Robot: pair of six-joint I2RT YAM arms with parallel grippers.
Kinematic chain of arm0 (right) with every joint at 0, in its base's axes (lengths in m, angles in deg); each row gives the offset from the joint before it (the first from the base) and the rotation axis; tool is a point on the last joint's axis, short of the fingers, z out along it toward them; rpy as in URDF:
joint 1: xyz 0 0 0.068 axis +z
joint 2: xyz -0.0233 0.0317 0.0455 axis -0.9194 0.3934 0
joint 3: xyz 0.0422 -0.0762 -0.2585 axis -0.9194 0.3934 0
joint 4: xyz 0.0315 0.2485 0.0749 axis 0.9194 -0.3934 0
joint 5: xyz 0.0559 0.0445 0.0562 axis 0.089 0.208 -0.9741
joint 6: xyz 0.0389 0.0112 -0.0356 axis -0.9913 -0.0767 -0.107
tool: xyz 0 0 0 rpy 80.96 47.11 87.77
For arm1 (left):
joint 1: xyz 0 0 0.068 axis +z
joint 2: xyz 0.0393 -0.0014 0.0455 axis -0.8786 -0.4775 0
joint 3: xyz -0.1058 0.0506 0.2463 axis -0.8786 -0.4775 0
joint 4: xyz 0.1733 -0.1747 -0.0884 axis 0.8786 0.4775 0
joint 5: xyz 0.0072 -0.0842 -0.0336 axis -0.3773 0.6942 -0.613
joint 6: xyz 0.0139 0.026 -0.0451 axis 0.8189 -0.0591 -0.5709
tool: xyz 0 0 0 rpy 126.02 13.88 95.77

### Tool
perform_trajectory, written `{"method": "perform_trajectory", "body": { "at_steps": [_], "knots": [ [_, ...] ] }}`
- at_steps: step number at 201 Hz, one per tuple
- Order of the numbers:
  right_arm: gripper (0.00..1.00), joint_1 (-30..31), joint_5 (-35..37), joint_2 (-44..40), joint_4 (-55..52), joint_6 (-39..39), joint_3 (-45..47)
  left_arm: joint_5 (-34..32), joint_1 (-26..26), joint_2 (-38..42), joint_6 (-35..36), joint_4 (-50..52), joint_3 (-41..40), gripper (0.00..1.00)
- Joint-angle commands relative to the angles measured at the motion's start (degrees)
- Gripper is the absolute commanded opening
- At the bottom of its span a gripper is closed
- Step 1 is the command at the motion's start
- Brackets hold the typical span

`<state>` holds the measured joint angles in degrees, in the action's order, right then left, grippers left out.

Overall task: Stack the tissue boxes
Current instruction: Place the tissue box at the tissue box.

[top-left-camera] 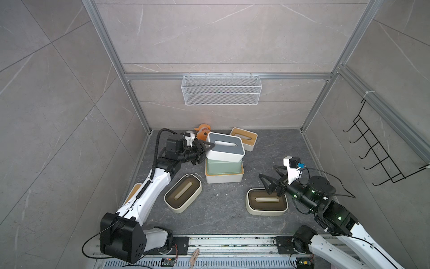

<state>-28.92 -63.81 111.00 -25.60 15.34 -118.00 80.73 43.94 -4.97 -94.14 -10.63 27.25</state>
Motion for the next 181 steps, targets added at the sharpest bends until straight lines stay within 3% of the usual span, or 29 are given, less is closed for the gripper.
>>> {"method": "perform_trajectory", "body": {
  "at_steps": [1,111,181],
  "knots": [
    [1.0,-0.16,-1.63,-0.87,-0.66,-1.57,0.67,-0.38,-0.03,1.75,1.61,-1.58,0.1,0.36],
    [1.0,-0.21,-2.9,4.63,1.07,-1.87,-0.83,-1.06,-0.04,0.88,4.44,3.37,0.69,0.75],
    [1.0,-0.2,-2.43,8.14,2.68,-3.47,-2.61,-3.62,0.09,0.48,8.52,9.67,2.66,0.84]
  ]
}}
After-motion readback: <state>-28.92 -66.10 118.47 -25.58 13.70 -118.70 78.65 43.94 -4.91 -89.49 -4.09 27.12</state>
